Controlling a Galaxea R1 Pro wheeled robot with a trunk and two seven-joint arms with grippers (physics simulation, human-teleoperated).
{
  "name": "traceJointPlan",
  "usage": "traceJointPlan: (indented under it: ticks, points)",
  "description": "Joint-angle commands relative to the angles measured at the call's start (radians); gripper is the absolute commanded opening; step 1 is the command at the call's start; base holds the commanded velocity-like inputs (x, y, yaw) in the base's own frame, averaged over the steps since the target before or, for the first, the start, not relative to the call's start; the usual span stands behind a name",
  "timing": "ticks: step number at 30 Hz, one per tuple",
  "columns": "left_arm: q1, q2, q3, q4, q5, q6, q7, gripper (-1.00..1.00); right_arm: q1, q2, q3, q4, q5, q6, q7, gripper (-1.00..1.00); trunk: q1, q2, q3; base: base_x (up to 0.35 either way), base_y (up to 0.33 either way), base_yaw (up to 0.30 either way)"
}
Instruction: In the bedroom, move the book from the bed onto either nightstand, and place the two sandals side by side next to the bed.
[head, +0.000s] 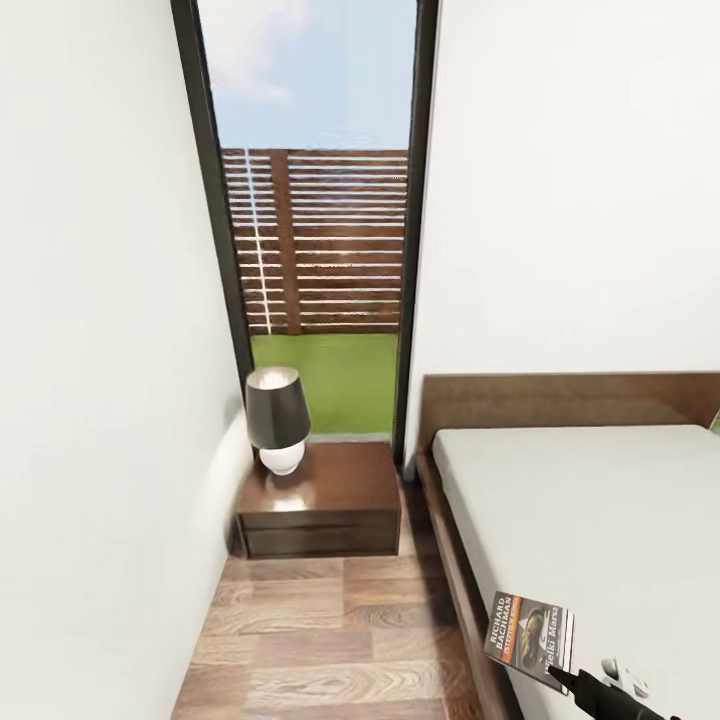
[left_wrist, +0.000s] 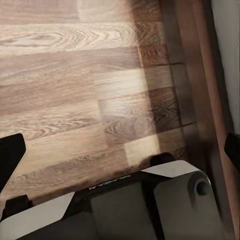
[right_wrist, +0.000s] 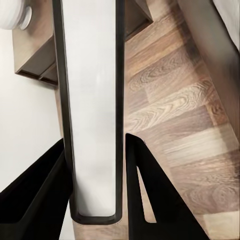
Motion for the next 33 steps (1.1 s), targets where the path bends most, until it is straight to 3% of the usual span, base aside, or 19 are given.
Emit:
traceJointPlan:
  ticks: [1, 33]
  points:
    - [-0.001, 0.000, -0.008, 0.001, 0.007, -0.004, -0.003, 1.00, -0.001, 0.000, -0.006, -0.001, -0.009, 0.011, 0.003, -1.00, 0.001, -0.002, -0.002, 0.323, 0.000, 0.000]
    - [-0.001, 0.000, -0.008, 0.001, 0.007, -0.004, -0.003, 1.00, -0.001, 0.000, -0.006, -0.001, -0.009, 0.011, 0.004, -1.00, 0.001, -0.002, -0.002, 0.323, 0.000, 0.000]
